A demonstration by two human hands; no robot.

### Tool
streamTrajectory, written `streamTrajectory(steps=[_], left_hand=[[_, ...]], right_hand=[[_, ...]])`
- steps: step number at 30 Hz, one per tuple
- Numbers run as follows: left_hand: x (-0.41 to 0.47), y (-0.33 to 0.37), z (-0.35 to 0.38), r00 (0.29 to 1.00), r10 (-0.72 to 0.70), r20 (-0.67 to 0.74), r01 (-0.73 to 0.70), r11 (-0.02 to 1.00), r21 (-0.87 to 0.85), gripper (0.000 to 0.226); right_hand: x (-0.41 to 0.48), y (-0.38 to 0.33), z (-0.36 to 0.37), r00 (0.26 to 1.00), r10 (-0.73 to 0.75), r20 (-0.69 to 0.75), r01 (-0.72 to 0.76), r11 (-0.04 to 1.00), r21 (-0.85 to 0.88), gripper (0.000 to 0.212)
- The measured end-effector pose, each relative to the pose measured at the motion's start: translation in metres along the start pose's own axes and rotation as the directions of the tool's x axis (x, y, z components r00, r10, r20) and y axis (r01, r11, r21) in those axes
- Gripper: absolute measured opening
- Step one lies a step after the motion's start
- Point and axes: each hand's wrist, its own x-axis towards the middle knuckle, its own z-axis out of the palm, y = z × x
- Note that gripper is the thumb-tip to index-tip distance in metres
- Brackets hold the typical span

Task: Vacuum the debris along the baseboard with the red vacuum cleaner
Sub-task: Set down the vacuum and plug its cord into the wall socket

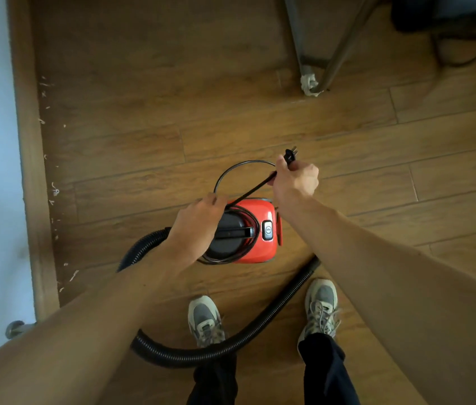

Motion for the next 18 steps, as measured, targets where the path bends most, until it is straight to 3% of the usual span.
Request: streamTrajectory(steps=[7, 18], left_hand=[[0.012, 0.028, -0.089, 0.995, -0.01, -0.102, 0.002, 0.997, -0.073, 0.047], [0.008, 0.105, -0.267, 0.942, 0.0, -0.336, -0.055, 0.987, -0.152, 0.015]], right_hand=[[-0.024, -0.095, -0.04, 0.991, -0.133, -0.011, 0.133, 0.983, 0.123, 0.029], [-0.089, -0.268, -0.165, 0.911, -0.41, -0.043, 0.412, 0.905, 0.105, 0.022]])
